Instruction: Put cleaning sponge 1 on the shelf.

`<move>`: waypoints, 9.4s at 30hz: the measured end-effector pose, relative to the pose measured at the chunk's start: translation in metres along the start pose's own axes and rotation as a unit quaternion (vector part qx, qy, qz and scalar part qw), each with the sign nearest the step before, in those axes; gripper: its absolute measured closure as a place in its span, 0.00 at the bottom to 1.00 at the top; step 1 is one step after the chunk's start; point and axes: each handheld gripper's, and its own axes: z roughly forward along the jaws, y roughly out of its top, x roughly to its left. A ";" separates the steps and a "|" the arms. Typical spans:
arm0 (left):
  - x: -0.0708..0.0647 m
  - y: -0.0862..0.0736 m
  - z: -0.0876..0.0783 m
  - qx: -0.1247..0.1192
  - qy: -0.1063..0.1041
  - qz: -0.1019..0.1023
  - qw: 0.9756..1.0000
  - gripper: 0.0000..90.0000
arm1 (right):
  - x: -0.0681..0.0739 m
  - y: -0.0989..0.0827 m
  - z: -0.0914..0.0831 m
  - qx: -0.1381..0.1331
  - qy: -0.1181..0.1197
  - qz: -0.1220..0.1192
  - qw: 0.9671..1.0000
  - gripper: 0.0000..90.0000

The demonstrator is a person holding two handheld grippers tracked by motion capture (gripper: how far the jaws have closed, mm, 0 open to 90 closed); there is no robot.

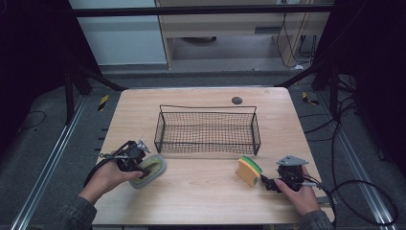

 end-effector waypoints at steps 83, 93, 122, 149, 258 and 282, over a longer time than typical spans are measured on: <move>0.025 0.078 -0.103 -0.091 0.115 0.159 0.976 0.79 | -0.002 0.000 0.000 0.001 0.007 -0.008 1.000 0.01; 0.025 0.100 -0.101 -0.091 0.120 0.173 0.973 0.79 | -0.002 0.000 0.000 0.001 0.008 -0.007 1.000 0.01; 0.018 0.140 -0.092 -0.102 0.132 0.219 0.961 0.79 | -0.002 0.000 0.000 0.000 0.009 -0.008 1.000 0.01; 0.004 0.152 -0.082 -0.105 0.130 0.259 0.951 0.79 | -0.002 0.000 0.000 0.000 0.009 -0.009 1.000 0.01; 0.021 0.151 -0.003 -0.079 0.105 0.284 0.950 0.79 | -0.003 0.001 0.001 0.000 0.010 -0.013 1.000 0.01; 0.022 0.149 0.022 -0.056 0.086 0.272 0.957 0.79 | -0.003 0.001 0.001 0.000 0.010 -0.014 1.000 0.01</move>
